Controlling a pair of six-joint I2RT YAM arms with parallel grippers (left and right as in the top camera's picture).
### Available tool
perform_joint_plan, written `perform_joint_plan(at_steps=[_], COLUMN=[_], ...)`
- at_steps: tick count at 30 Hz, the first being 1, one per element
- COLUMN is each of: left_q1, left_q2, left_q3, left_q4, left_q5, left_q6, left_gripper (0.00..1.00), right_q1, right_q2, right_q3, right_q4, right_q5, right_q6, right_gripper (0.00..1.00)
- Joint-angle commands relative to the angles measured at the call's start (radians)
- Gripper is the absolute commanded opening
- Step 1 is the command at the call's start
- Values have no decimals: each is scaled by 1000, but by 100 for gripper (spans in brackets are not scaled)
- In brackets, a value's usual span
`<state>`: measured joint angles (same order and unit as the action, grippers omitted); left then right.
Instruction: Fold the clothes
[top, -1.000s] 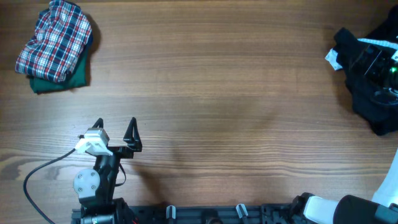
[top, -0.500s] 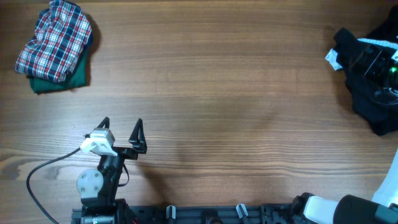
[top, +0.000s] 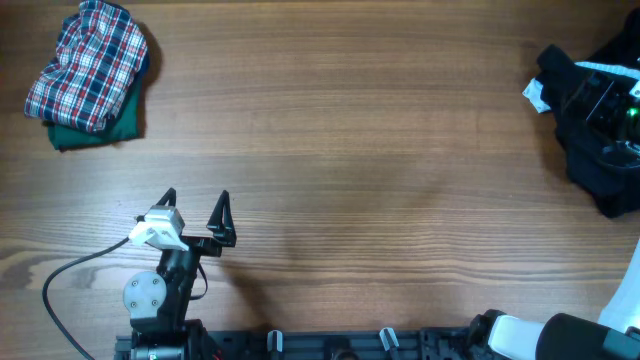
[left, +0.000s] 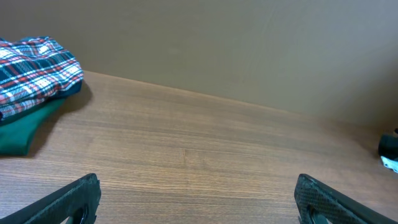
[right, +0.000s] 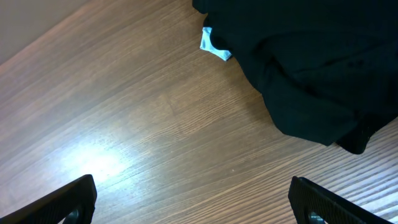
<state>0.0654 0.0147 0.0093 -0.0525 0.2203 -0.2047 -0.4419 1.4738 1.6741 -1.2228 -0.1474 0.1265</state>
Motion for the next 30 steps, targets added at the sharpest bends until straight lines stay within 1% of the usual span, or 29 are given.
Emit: perform_joint_plan(at_steps=[1, 11, 13, 16, 19, 20, 22, 24, 25, 27, 28, 30], left_q1=[-5, -5, -5, -5, -5, -5, -5, -5, -5, -5, -5, -5], left_q2=[-12, -12, -12, -12, -12, -12, -12, -12, -12, -12, -12, -12], left_q3=[-3, -3, -3, -3, -3, -3, -3, -3, -3, -3, -3, -3], left_q4=[-5, -5, -5, -5, -5, -5, -5, -5, -5, -5, -5, -5], left_q5=[-20, -20, -20, -20, -20, -20, -20, -20, -20, -20, -20, -20], left_q6=[-13, -13, -13, -13, -13, -13, -13, -13, -13, -13, -13, -13], left_gripper=[100, 100, 100, 100, 100, 100, 100, 100, 100, 100, 100, 100], right_q1=[3, 9, 23, 99, 221, 262, 335, 388, 420, 448, 456, 456], right_q2=[11, 10, -13, -77, -154, -183, -243, -312, -381, -459, -510, -579], right_q3=[3, 3, 3, 1, -5, -13, -43, -111, -206, -346, -451, -612], right_q4=[3, 3, 3, 3, 4, 27, 88, 186, 320, 513, 651, 840], right_q5=[17, 17, 18, 18, 20, 49, 58, 50, 50, 46, 32, -13], right_q6=[7, 7, 7, 7, 3, -16, -18, 0, 6, 6, 6, 7], right_gripper=[100, 100, 100, 100, 100, 100, 100, 99, 100, 100, 100, 99])
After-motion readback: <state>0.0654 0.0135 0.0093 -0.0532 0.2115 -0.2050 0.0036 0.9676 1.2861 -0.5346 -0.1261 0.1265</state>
